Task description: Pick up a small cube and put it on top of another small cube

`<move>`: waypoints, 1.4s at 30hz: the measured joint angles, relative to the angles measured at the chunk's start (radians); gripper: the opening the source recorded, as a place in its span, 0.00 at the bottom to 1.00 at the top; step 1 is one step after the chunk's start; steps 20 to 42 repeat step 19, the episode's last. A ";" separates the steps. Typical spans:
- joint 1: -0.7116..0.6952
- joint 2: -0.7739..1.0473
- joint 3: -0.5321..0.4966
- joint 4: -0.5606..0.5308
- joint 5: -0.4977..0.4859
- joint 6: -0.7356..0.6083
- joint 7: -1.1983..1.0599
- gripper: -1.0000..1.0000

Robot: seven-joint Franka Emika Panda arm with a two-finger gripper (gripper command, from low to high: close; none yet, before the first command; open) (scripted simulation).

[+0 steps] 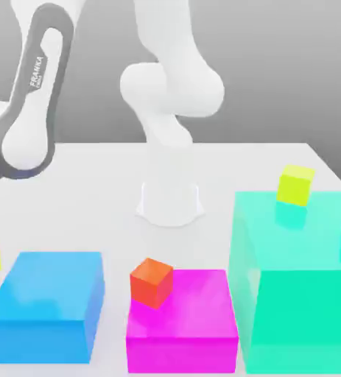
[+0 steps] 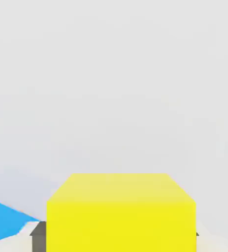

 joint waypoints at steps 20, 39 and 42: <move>0.329 -0.232 0.284 -0.185 -0.201 -0.021 0.017 1.00; 0.329 -0.232 0.284 -0.185 -0.201 -0.021 0.017 1.00; 0.329 -0.232 0.284 -0.185 -0.201 -0.021 0.017 1.00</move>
